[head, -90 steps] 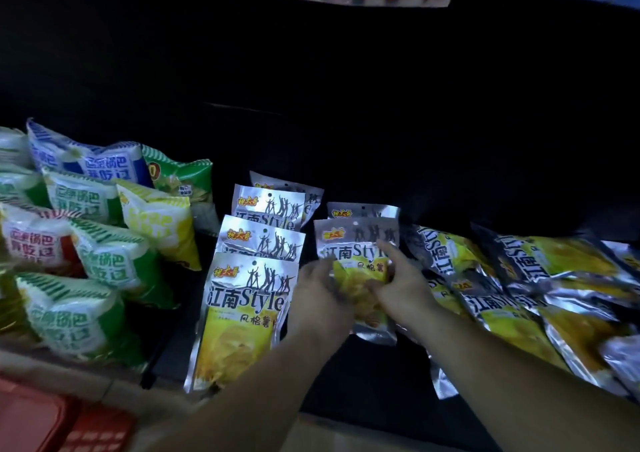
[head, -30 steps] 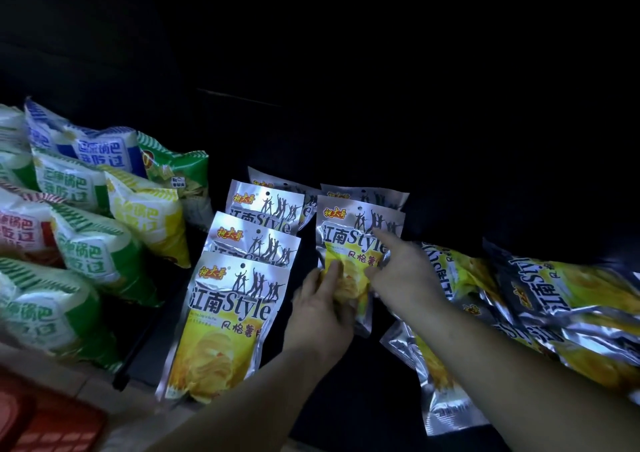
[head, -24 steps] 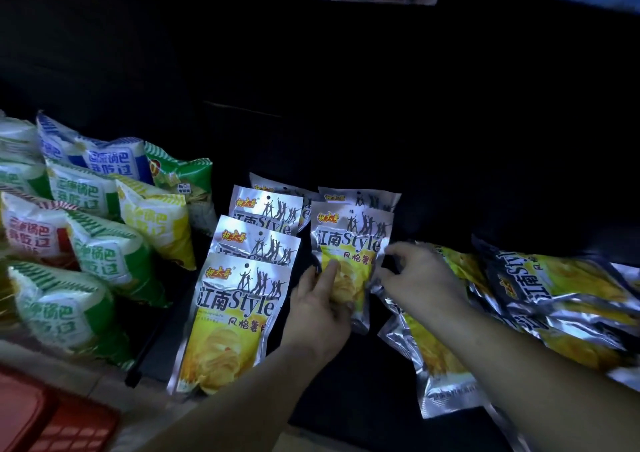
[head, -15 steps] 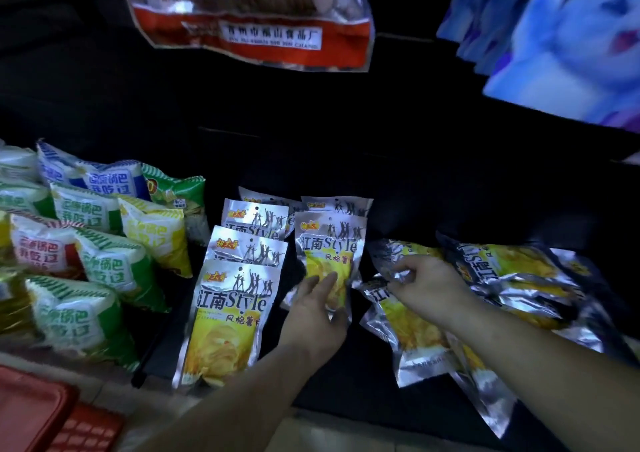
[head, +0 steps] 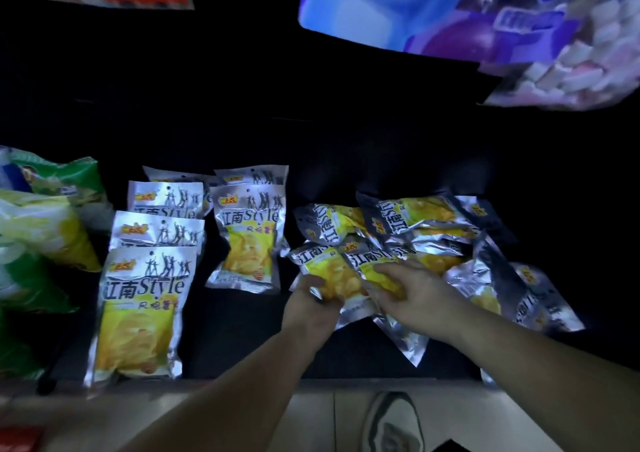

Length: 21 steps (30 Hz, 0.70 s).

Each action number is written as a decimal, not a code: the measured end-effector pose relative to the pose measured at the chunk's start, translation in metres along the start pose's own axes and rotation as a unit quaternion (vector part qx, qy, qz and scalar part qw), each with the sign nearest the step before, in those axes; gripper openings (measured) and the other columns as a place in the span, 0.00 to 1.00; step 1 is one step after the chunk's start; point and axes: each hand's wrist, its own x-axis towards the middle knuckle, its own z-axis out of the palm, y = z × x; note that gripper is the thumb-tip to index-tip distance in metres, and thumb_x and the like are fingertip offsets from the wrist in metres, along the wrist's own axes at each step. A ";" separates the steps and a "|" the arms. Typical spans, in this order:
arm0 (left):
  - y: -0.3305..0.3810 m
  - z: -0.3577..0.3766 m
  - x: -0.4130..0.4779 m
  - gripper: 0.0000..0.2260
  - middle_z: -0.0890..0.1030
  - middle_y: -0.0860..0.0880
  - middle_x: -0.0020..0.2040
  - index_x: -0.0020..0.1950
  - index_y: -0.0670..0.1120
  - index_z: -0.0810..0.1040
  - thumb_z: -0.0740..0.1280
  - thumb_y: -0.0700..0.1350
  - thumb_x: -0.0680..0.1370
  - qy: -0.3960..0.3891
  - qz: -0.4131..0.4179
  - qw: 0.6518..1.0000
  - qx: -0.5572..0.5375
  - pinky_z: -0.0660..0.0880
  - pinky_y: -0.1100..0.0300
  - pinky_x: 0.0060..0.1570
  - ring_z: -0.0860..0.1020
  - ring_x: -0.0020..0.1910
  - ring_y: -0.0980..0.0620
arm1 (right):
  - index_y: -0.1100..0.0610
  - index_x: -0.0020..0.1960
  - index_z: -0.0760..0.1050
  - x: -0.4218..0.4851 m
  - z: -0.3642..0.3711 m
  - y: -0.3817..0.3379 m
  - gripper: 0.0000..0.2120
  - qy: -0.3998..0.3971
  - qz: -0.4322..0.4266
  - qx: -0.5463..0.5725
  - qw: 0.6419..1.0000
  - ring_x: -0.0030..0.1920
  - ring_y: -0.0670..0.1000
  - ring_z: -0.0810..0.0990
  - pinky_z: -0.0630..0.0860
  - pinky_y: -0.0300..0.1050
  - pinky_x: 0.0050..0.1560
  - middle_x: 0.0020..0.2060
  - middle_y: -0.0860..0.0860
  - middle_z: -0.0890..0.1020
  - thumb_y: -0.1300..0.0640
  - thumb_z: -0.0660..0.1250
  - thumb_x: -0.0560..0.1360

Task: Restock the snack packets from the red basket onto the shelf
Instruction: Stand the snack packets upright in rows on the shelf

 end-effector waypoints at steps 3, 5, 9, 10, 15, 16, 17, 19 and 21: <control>0.003 0.010 0.006 0.13 0.79 0.54 0.46 0.55 0.56 0.75 0.75 0.47 0.75 0.046 0.036 0.998 -0.020 0.77 0.60 0.36 0.80 0.39 0.51 | 0.38 0.75 0.67 0.004 0.009 0.010 0.24 -0.026 -0.033 -0.002 0.999 0.73 0.47 0.68 0.67 0.46 0.71 0.73 0.41 0.70 0.38 0.61 0.80; 0.005 0.015 0.010 0.13 0.81 0.51 0.49 0.53 0.57 0.76 0.75 0.44 0.75 0.040 0.052 0.997 -0.042 0.79 0.58 0.39 0.81 0.40 0.51 | 0.36 0.76 0.63 0.009 0.009 0.013 0.24 -0.064 -0.010 0.007 0.998 0.75 0.47 0.65 0.65 0.43 0.71 0.76 0.41 0.67 0.37 0.59 0.81; 0.016 0.011 0.005 0.15 0.80 0.51 0.48 0.52 0.59 0.76 0.74 0.39 0.75 0.016 0.097 0.994 -0.043 0.78 0.59 0.36 0.79 0.36 0.52 | 0.33 0.79 0.53 0.016 0.010 0.017 0.28 -0.104 0.039 -0.037 0.993 0.77 0.55 0.63 0.65 0.51 0.73 0.79 0.49 0.62 0.33 0.54 0.81; 0.019 0.006 0.002 0.16 0.79 0.52 0.48 0.53 0.59 0.76 0.74 0.39 0.75 0.009 0.110 0.993 -0.033 0.77 0.59 0.35 0.78 0.35 0.53 | 0.33 0.79 0.51 0.017 0.011 0.017 0.29 -0.112 0.048 -0.052 0.991 0.78 0.57 0.61 0.64 0.54 0.74 0.79 0.51 0.61 0.32 0.53 0.80; 0.022 -0.039 -0.022 0.16 0.75 0.52 0.40 0.54 0.60 0.76 0.72 0.39 0.77 -0.030 0.136 0.990 0.018 0.71 0.63 0.30 0.70 0.25 0.59 | 0.33 0.78 0.52 0.012 0.006 0.000 0.31 -0.107 0.075 -0.011 0.991 0.78 0.59 0.61 0.65 0.55 0.73 0.80 0.51 0.61 0.27 0.51 0.77; 0.021 -0.052 -0.028 0.16 0.73 0.52 0.37 0.54 0.59 0.76 0.72 0.38 0.77 -0.038 0.142 0.989 0.022 0.70 0.63 0.30 0.68 0.24 0.58 | 0.35 0.78 0.56 0.010 0.002 -0.010 0.30 -0.085 0.061 0.011 0.994 0.76 0.57 0.66 0.68 0.50 0.69 0.79 0.50 0.64 0.30 0.54 0.78; 0.021 -0.065 -0.034 0.17 0.72 0.51 0.35 0.55 0.58 0.76 0.72 0.37 0.77 -0.053 0.147 0.987 0.018 0.69 0.61 0.30 0.67 0.25 0.56 | 0.37 0.78 0.60 0.007 -0.001 -0.022 0.28 -0.057 0.041 0.042 0.997 0.71 0.54 0.71 0.70 0.46 0.64 0.77 0.49 0.67 0.34 0.57 0.80; 0.024 -0.089 -0.046 0.18 0.71 0.47 0.35 0.57 0.57 0.75 0.71 0.35 0.78 -0.086 0.154 0.984 0.008 0.69 0.59 0.30 0.67 0.28 0.52 | 0.39 0.75 0.67 0.004 -0.006 -0.048 0.23 -0.009 0.011 0.141 0.990 0.60 0.49 0.76 0.71 0.43 0.56 0.73 0.47 0.72 0.39 0.63 0.81; 0.028 -0.109 -0.055 0.19 0.74 0.40 0.39 0.58 0.58 0.74 0.70 0.34 0.79 -0.112 0.163 0.980 0.000 0.71 0.57 0.33 0.70 0.33 0.50 | 0.37 0.72 0.70 0.005 -0.006 -0.074 0.23 -0.012 0.016 0.257 0.966 0.57 0.48 0.75 0.73 0.44 0.56 0.70 0.47 0.73 0.42 0.69 0.78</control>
